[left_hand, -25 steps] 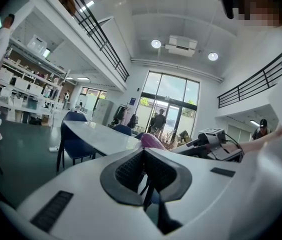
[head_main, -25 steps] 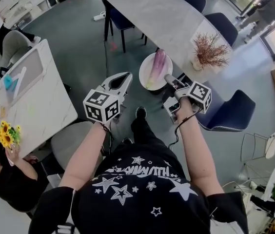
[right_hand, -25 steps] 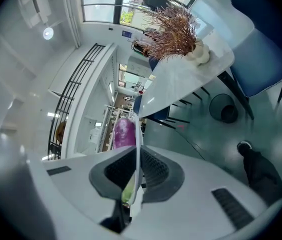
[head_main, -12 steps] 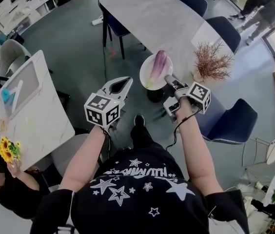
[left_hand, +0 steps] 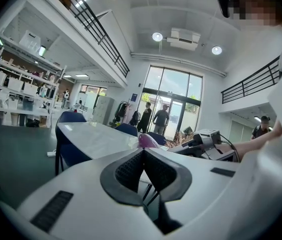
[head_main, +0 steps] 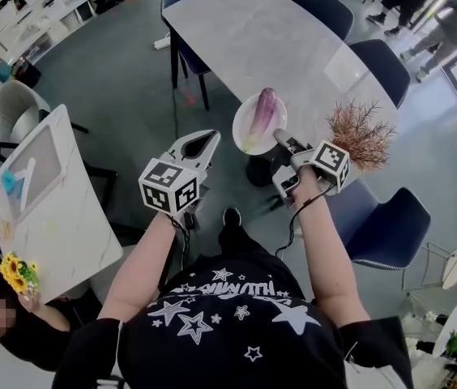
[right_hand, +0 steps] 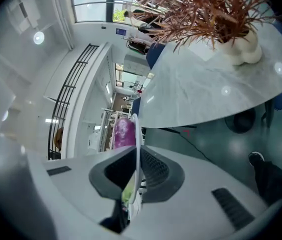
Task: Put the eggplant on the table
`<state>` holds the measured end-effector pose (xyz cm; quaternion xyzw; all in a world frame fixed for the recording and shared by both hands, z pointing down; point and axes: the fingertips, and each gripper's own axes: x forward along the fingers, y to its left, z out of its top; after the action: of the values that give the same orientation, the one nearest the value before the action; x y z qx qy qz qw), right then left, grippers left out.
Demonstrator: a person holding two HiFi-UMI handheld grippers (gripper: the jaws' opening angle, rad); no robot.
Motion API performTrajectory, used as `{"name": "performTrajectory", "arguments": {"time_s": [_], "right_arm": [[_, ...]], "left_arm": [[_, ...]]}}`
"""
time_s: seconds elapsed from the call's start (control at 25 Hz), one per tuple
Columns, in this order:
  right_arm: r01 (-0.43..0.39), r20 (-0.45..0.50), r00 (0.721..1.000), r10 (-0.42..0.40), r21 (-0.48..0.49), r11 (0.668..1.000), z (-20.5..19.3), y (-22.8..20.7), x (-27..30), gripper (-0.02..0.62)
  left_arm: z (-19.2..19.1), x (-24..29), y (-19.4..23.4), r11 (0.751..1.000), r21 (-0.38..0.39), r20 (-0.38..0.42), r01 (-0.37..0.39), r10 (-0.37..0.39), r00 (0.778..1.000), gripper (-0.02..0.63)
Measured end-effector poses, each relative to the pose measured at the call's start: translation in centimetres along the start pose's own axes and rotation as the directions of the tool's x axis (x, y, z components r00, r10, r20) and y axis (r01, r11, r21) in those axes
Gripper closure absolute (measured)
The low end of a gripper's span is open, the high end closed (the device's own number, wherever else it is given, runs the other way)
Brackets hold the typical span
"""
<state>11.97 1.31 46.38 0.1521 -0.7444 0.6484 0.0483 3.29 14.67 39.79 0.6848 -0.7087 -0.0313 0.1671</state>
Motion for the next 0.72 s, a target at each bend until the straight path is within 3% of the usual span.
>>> {"name": "performTrajectory", "arguments": {"time_s": [0.4, 0.72], "right_arm": [[0.018, -0.077, 0.997, -0.016, 0.018, 1.0, 1.7, -1.9, 5.5, 0.569], [-0.01, -0.177, 0.984, 0.009, -0.004, 1.0, 2.9, -0.5, 10.9, 0.569]], "left_arm": [[0.1, 6.0, 2.9, 1.0, -0.004, -0.037, -0.005, 0.005, 0.999, 0.598], [2.5, 10.6, 5.9, 0.999, 0.005, -0.033, -0.045, 0.045, 0.998, 0.598]]}}
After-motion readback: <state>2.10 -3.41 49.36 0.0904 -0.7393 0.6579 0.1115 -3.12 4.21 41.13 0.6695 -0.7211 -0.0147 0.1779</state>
